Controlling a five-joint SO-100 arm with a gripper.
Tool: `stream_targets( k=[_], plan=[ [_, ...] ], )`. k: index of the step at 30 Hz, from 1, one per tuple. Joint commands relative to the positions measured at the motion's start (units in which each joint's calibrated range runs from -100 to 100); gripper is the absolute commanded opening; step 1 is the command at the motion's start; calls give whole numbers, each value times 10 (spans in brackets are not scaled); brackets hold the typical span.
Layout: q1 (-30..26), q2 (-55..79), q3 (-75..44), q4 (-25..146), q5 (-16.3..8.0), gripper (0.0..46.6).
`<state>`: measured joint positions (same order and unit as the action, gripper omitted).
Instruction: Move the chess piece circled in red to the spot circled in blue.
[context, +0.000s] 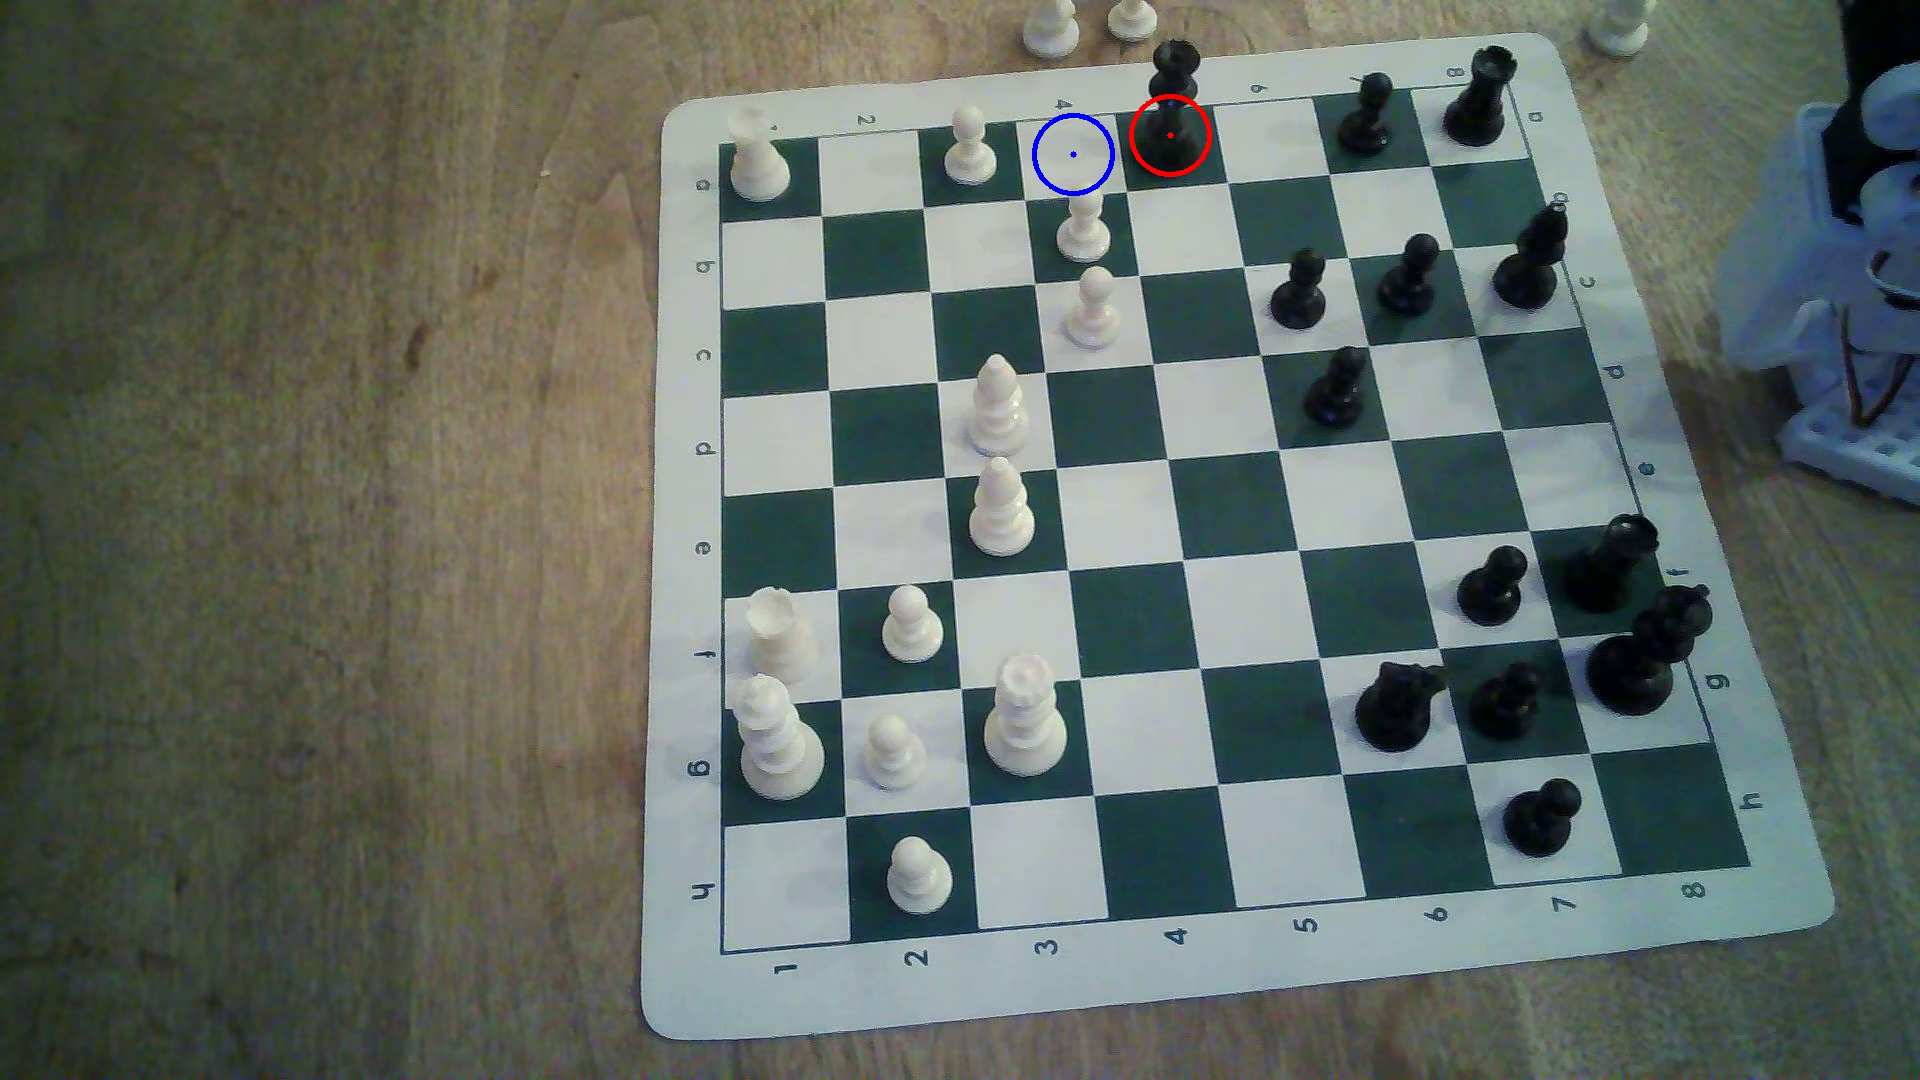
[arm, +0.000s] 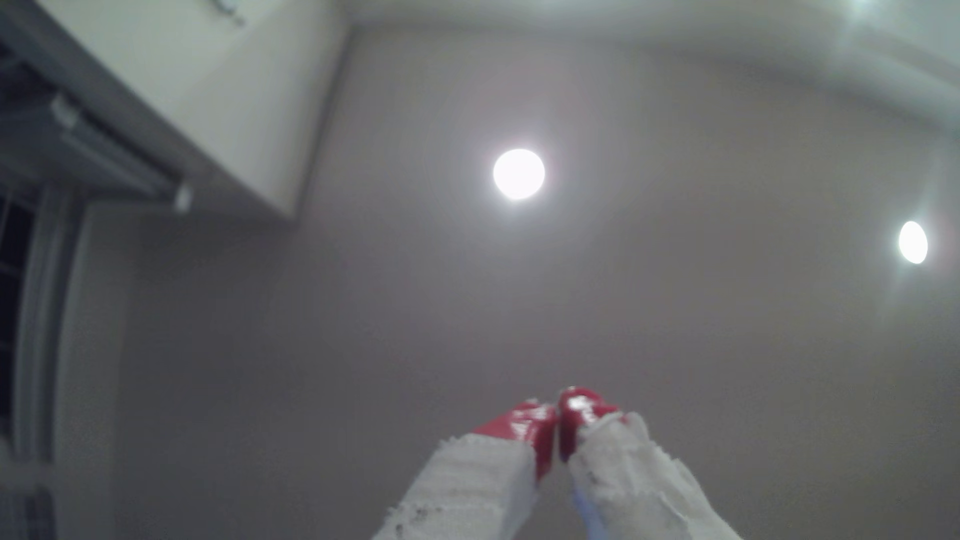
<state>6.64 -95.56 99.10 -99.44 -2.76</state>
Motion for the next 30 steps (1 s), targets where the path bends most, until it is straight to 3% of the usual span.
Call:
stream_targets(
  k=[1, 26, 30],
  plan=[
    [-3, -2, 8, -2, 0, 2],
    [-3, -2, 8, -2, 0, 2],
    [-5, -2, 8, 67, 0, 2]
  ],
)
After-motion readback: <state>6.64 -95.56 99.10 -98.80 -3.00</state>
